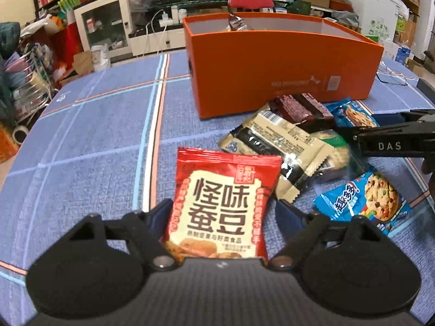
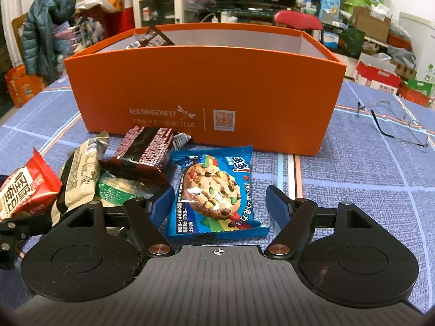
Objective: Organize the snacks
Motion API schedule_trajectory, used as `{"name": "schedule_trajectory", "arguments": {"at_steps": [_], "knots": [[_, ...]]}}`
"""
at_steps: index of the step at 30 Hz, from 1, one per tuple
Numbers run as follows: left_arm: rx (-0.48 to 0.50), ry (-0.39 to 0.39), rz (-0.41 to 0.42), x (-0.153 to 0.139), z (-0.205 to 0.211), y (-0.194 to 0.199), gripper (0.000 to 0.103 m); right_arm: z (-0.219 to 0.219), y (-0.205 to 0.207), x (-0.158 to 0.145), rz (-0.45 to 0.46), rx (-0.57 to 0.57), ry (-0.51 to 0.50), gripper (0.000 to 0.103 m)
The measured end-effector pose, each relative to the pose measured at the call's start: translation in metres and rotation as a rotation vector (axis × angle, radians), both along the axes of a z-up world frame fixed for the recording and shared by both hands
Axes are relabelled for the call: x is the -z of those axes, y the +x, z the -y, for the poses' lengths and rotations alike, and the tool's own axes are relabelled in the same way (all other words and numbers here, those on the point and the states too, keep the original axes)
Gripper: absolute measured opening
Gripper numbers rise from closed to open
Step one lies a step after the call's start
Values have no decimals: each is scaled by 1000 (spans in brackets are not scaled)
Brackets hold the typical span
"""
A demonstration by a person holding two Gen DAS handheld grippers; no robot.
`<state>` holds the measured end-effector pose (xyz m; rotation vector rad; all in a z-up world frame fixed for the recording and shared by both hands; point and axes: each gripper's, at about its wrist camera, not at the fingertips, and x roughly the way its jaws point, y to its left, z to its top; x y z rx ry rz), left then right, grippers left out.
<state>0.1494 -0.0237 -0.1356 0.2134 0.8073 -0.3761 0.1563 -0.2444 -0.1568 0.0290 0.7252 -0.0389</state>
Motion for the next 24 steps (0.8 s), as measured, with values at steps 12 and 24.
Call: {"name": "schedule_trajectory", "arguments": {"at_steps": [12, 24], "knots": [[-9, -36, -10, -5, -6, -5, 59, -2, -3, -7, -12, -5, 10, 36], [-57, -15, -5, -7, -9, -1, 58, 6, -6, -6, -19, -2, -2, 36]]}}
